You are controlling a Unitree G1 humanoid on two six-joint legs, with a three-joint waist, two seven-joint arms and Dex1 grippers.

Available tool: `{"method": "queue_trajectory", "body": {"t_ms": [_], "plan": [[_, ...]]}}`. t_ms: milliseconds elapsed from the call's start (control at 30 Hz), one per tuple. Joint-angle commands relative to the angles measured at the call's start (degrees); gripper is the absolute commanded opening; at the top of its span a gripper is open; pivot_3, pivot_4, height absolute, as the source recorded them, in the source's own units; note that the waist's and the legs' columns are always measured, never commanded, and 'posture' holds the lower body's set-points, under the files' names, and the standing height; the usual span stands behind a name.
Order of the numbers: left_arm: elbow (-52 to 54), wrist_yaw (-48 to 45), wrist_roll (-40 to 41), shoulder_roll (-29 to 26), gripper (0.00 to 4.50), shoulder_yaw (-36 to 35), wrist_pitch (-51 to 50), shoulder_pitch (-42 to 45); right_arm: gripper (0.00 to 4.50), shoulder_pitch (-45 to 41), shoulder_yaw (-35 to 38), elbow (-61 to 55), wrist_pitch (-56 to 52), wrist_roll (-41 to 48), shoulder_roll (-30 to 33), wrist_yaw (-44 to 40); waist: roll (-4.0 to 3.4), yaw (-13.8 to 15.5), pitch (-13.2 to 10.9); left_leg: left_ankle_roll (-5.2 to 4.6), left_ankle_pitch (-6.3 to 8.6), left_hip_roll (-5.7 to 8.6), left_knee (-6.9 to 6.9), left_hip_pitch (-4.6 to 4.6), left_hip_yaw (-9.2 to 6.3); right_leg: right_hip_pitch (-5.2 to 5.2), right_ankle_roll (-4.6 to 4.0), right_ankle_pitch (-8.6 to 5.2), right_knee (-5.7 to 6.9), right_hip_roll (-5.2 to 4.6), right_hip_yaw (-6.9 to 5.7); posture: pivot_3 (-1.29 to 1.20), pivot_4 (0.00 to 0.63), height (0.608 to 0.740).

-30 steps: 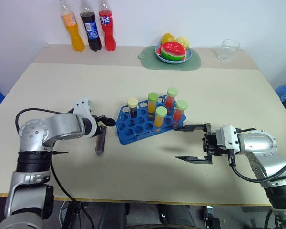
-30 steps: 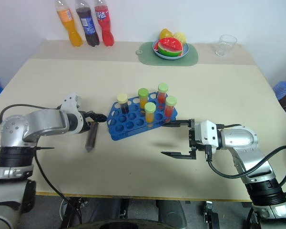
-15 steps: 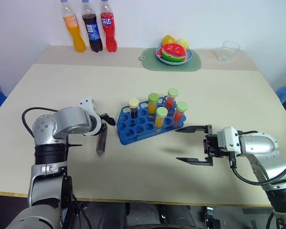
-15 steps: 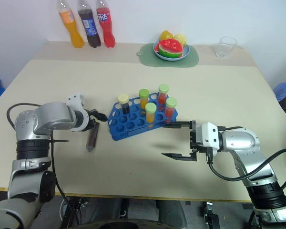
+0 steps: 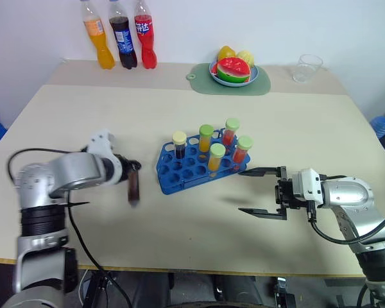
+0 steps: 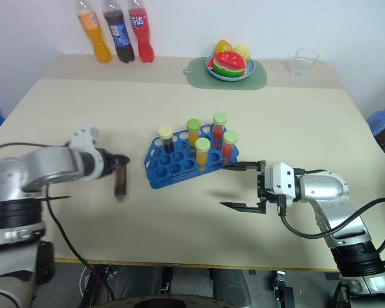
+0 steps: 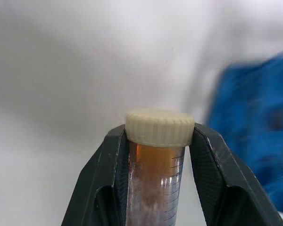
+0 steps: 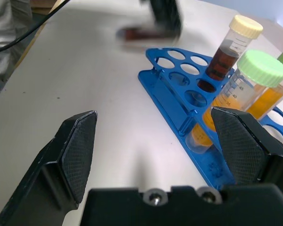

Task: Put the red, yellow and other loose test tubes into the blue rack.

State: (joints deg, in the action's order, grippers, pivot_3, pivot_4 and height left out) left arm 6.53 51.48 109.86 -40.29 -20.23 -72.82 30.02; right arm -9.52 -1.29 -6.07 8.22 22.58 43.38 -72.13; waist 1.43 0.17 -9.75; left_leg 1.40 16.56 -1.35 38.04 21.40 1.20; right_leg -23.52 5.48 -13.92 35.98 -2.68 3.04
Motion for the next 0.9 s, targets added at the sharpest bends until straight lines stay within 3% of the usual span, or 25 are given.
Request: {"method": "queue_trajectory", "body": {"t_ms": [33,200,333,533,633,900], "plan": [[13.67,-24.72,-11.21,-1.84,1.60,-6.39,6.32,-1.76,4.26,-1.09,1.56,0.30,0.85,0.41,-0.36,0.41,-0.04,0.28,-0.02,0.00,0.00,0.03,-0.01,0.01,0.04,0.01,-0.10,-0.05,-0.03,-0.03,0.00,0.00,0.150,0.740],[22.51,-50.62,-23.74,-1.94,1.60,-6.34,16.06,-6.93,4.26,-0.27,2.56,0.18,0.11,0.66,-0.22,2.03,-0.03,0.48,-0.03,0.12,-0.07,0.04,-0.05,0.06,0.04,0.08,-0.11,-0.06,-0.32,-0.04,0.00,0.00,0.150,0.740],[28.01,-70.04,-42.63,-1.88,1.60,1.47,28.93,-11.62,4.26,1.62,3.46,-0.27,-0.02,0.48,0.07,3.45,-0.04,0.46,-0.03,-0.03,0.02,0.01,-0.07,0.10,0.06,0.09,-0.11,-0.06,-0.49,-0.02,0.00,0.00,0.150,0.740],[23.11,-84.56,-57.28,9.95,1.60,9.75,47.89,-10.86,4.26,6.09,6.47,-1.45,-0.28,-0.10,0.01,7.54,-0.02,0.52,-0.04,-0.20,0.11,0.02,-0.05,0.15,0.10,0.19,-0.11,-0.06,-0.71,-0.06,0.05,0.00,0.150,0.740],[15.70,-95.53,-57.46,13.06,1.60,11.65,51.95,-10.06,4.26,8.54,7.66,-2.73,-0.55,-0.63,-1.25,11.04,-0.06,0.37,-0.02,-0.30,0.16,0.01,-0.04,0.12,0.11,0.18,-0.10,-0.05,-0.70,-0.02,0.04,0.00,0.150,0.740],[-2.64,-107.16,-58.43,17.47,1.60,11.34,54.47,-2.28,4.26,16.12,9.55,-10.65,-2.24,-3.23,-5.07,21.24,-0.03,0.27,-0.03,-0.45,0.24,-0.05,-0.01,0.15,0.11,0.16,-0.05,-0.06,-0.67,0.04,0.05,0.00,0.150,0.740]]}}
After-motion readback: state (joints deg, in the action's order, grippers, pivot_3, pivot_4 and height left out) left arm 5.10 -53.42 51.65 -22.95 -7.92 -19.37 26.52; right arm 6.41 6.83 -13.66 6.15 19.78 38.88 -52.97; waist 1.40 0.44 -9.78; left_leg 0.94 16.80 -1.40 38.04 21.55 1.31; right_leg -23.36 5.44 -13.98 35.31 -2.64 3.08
